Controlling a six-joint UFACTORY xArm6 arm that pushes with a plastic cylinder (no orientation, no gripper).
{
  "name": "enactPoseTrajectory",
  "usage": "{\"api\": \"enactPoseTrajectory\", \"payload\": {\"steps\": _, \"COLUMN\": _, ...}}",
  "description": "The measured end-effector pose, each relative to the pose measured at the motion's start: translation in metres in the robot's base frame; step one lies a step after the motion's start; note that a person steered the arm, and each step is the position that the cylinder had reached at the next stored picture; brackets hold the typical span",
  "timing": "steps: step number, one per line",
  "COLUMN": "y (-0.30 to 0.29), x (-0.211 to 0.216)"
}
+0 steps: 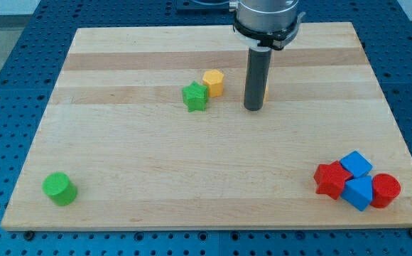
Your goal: Place the yellow heart towards the bottom right of the yellow hexagon
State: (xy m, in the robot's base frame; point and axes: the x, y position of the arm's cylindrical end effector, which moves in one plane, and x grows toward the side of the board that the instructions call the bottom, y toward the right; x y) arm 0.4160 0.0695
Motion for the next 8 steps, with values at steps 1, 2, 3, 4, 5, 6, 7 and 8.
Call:
{"api": "enactPoseTrajectory", "payload": {"steps": 1, "y": 0.043, "x": 0.010}}
{"api": "enactPoseTrajectory", "payload": {"steps": 2, "y": 0.054, "x": -0.001}}
{"api": "enactPoseTrajectory", "payload": {"steps": 3, "y": 0.048, "x": -0.021}}
{"api": "enactPoseTrajectory", "payload": {"steps": 4, "y": 0.035, "x": -0.022}}
{"api": "enactPoseTrajectory", "payload": {"steps": 5, "y": 0.019, "x": -0.011}}
{"api": "enactPoseTrajectory", "payload": {"steps": 6, "y": 0.006, "x": -0.011}}
{"api": "enactPoseTrajectory", "payload": {"steps": 7, "y": 0.006, "x": -0.019}}
{"api": "enactPoseTrajectory", "payload": {"steps": 8, "y": 0.015, "x": -0.043}}
